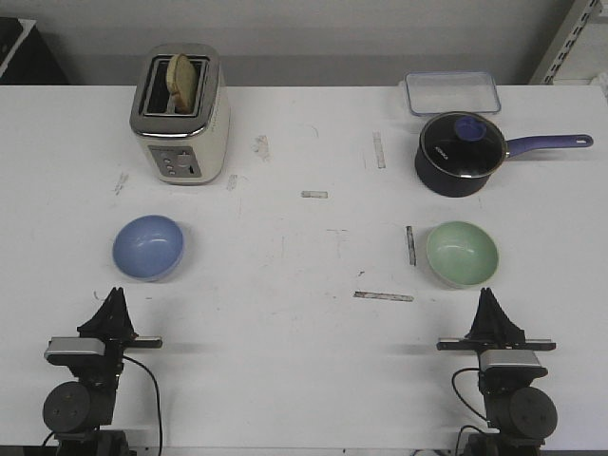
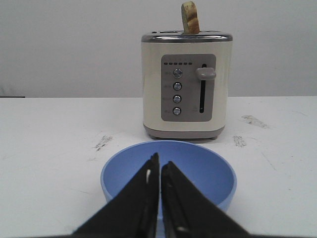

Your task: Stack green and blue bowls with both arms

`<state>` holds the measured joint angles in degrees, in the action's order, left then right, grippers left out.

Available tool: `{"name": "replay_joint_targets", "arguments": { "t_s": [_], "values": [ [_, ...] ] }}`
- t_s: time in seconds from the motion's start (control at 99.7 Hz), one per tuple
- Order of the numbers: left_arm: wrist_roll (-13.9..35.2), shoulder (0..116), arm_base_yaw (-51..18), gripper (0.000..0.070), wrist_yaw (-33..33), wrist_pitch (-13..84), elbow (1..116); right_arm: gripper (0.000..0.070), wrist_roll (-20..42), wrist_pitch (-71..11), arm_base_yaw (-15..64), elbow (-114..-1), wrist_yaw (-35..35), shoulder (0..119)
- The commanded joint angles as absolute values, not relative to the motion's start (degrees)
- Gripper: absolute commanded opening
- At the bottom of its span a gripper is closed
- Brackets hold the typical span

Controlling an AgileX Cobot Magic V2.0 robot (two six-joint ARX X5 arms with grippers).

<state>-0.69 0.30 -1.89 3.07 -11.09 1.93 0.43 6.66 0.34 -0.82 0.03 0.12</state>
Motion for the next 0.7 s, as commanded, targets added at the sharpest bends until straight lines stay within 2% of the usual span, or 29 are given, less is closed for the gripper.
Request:
{"name": "replay_joint_targets", "arguments": {
  "t_s": [0.0,0.291,0.361,0.441,0.491,0.692],
  "values": [
    [-0.7,0.2,-1.8,0.0001,3.0,-11.9,0.8,0.0004,0.4,7.3,0.4,-0.7,0.0,0.1],
    [-0.7,0.2,-1.8,0.0001,3.0,-11.9,0.8,0.0004,0.9,6.3,0.4,-0.7,0.1,0.1],
    [-0.7,0.2,-1.8,0.0001,3.0,-11.9,0.8,0.0004,3.4,5.0,0.4,-0.8,0.0,0.1],
    [-0.7,0.2,-1.8,0.0001,3.0,-11.9,0.8,0.0004,9.2,5.0,0.4,-1.6,0.0,0.1],
    [-0.7,0.2,-1.8,0.0001,3.0,-11.9,0.8,0.0004,9.7,4.7,0.4,-2.2,-0.1,0.1],
    [-0.7,0.2,-1.8,0.0001,3.0,-11.9,0.8,0.0004,7.7,-5.9,0.4,-6.2,-1.2,0.5]
  ]
}}
